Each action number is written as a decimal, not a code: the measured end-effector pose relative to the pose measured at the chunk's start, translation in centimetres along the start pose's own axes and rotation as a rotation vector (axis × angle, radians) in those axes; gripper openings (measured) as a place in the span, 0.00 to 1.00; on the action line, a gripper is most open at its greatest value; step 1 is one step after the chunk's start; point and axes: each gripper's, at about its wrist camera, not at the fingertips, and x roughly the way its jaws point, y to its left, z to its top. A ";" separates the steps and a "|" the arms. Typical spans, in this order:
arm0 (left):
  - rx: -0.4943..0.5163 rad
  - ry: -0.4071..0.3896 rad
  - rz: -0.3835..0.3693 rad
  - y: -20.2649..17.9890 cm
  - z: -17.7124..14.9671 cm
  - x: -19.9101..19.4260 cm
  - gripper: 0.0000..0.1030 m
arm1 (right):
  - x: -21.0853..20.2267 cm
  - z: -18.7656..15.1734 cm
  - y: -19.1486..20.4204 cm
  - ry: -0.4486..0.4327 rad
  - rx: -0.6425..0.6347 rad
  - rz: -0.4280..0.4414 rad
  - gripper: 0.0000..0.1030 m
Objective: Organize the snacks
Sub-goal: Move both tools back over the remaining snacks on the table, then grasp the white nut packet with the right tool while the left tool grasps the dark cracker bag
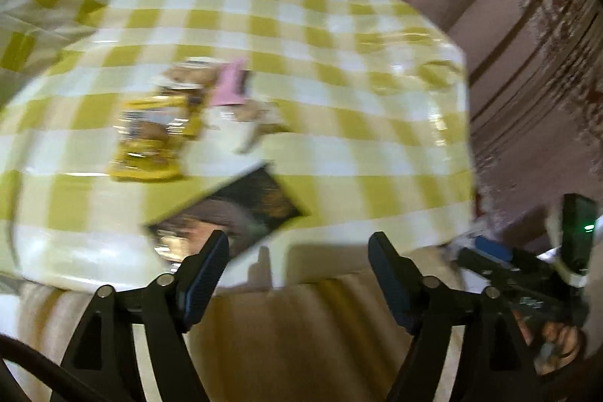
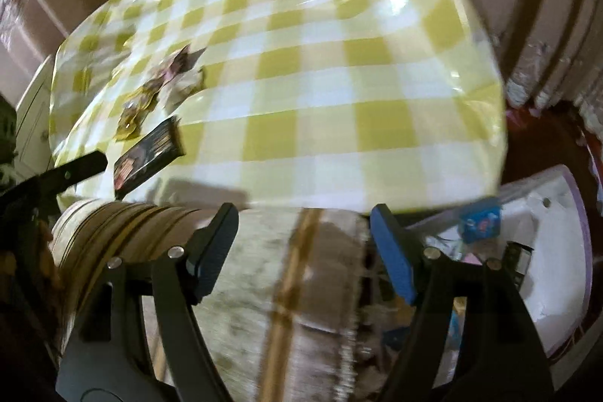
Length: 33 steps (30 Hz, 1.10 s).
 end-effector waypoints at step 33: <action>0.510 0.229 0.126 0.7 1.9 8.5 0.55 | 7.6 6.9 9.0 0.020 -0.111 -0.034 0.78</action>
